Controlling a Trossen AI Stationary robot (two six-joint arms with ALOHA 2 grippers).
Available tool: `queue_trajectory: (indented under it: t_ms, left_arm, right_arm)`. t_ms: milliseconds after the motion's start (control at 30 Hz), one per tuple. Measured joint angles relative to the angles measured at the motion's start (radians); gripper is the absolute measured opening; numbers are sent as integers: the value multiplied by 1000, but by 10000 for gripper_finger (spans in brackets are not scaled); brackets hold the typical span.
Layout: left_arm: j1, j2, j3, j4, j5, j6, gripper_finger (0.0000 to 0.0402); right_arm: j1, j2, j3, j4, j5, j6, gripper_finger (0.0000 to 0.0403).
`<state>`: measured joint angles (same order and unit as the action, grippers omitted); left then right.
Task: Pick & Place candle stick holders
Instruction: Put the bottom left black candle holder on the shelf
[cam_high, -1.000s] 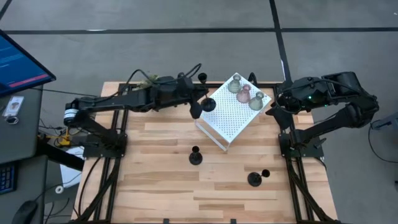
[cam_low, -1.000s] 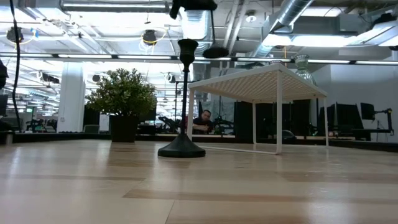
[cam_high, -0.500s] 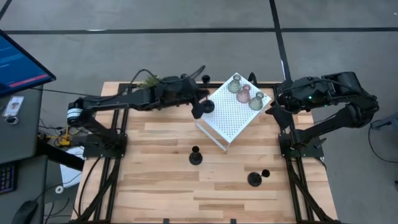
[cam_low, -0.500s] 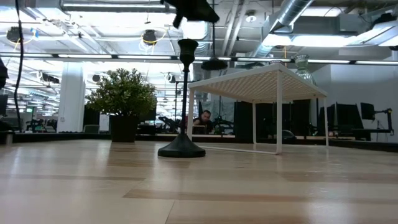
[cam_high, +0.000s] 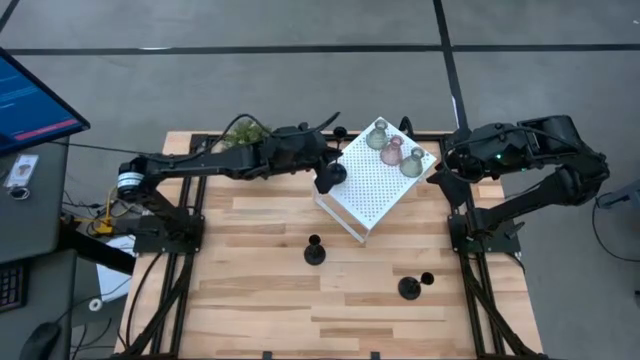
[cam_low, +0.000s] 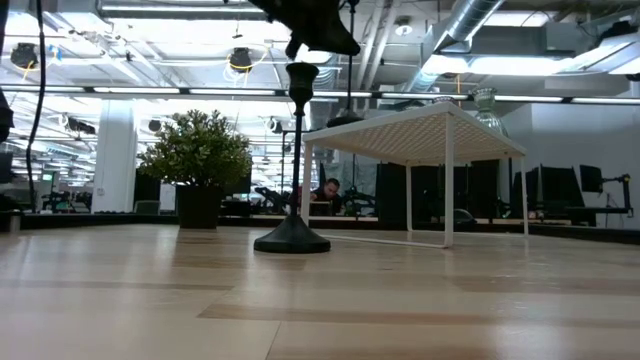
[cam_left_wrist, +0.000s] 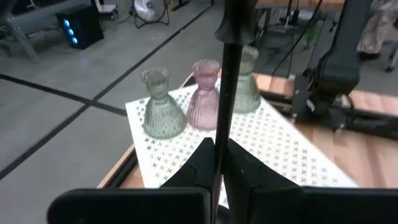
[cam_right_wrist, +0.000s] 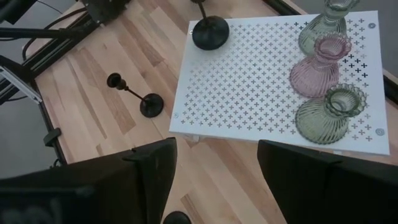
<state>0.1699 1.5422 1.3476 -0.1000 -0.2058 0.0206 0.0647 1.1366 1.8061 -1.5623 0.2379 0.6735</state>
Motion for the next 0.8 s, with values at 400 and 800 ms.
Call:
queue_trajectory:
  t_ms: [400,800]
  left_arm:
    - [0,38,0,16,1,6,12]
    - [2,39,0,22,16,33,13]
  right_arm:
    - [0,0,0,0,0,0,217]
    - [0,0,0,0,0,-2,217]
